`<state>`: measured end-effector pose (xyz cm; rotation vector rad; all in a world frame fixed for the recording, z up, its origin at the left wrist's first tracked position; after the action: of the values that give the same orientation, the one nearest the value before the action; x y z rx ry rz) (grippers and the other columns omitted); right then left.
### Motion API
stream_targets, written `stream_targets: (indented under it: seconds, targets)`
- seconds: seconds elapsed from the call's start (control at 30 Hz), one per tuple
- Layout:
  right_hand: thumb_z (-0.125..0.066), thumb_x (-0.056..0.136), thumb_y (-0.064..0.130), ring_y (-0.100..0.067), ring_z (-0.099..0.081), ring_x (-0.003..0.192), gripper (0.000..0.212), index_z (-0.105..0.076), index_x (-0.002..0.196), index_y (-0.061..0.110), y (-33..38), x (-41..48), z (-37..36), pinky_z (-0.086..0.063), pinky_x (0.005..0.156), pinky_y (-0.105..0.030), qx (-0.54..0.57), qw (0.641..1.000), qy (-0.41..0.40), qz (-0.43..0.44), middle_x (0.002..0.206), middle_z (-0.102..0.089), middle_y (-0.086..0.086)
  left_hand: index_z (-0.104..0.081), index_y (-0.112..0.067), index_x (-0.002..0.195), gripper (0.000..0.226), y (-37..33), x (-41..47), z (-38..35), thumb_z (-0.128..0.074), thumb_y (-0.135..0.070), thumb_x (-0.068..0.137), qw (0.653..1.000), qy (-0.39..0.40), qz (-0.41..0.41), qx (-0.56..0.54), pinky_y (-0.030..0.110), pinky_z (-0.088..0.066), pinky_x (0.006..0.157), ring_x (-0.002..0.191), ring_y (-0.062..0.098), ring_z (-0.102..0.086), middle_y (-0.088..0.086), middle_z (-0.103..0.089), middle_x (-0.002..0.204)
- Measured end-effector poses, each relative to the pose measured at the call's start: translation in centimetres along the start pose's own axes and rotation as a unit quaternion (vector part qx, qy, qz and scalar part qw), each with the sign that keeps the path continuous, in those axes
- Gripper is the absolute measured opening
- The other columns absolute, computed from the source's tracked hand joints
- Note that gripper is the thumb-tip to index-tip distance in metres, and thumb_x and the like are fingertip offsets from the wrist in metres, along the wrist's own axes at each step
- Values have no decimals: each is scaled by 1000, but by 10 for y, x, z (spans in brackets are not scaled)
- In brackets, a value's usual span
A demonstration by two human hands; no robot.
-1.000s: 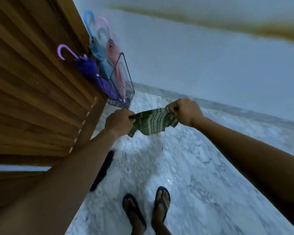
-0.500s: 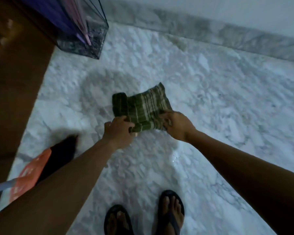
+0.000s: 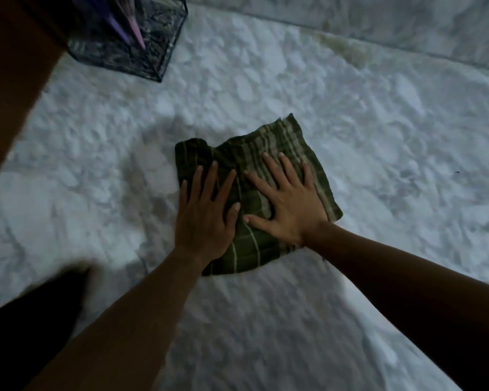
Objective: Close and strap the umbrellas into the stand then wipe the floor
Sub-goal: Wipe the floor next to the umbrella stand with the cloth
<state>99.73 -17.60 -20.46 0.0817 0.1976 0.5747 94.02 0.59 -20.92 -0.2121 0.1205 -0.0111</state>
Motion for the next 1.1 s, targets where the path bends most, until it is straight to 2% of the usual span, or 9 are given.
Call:
stream_targets:
  seconds: [0.13,0.57,0.7,0.87,1.1]
  targets:
    - [-22,84,87,-29,4,156,85,-5,158,47,-5,38,9,3,120,-63,19,1000,-17,-15,170,1,-3,-15,-34,158,61,17,35,8,-22,-53,101,999,-17,33,-3,54,-10,122,154,31,-4,5,-6,168]
    - [-28,86,83,-27,-4,156,78,-22,155,47,-32,118,20,0,122,-59,70,992,-87,-62,169,-12,0,-18,-35,157,62,37,138,15,-20,-54,98,997,-49,51,23,58,-11,121,153,34,-8,6,-11,167]
    - [-29,86,81,-25,-3,156,77,-23,155,47,-50,149,27,3,123,-57,71,992,-83,-66,169,-12,2,-16,-34,157,58,36,174,21,-23,-51,102,997,-49,57,35,58,-10,121,152,35,-8,6,-10,167]
    - [-28,85,82,-21,-4,156,78,-21,155,48,-94,191,39,2,123,-55,61,993,-79,-59,169,-11,4,-10,-39,157,57,21,231,23,-21,-51,102,995,-38,89,20,54,-1,122,153,31,0,1,-5,168]
    - [-31,86,79,-19,-11,155,76,-26,155,47,-163,217,52,-2,122,-56,53,985,-111,-124,168,-17,7,1,-39,157,58,-35,301,19,-12,-50,102,996,-16,83,10,53,7,122,153,30,10,1,6,168]
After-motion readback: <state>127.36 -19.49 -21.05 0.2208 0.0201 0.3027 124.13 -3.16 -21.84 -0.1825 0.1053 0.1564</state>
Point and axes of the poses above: each hand's wrist, its own x-axis towards the middle knuckle, its own z-axis out of the back of the hand, y = z × x, the point moved 3 cm from there along x, towards the middle knuckle
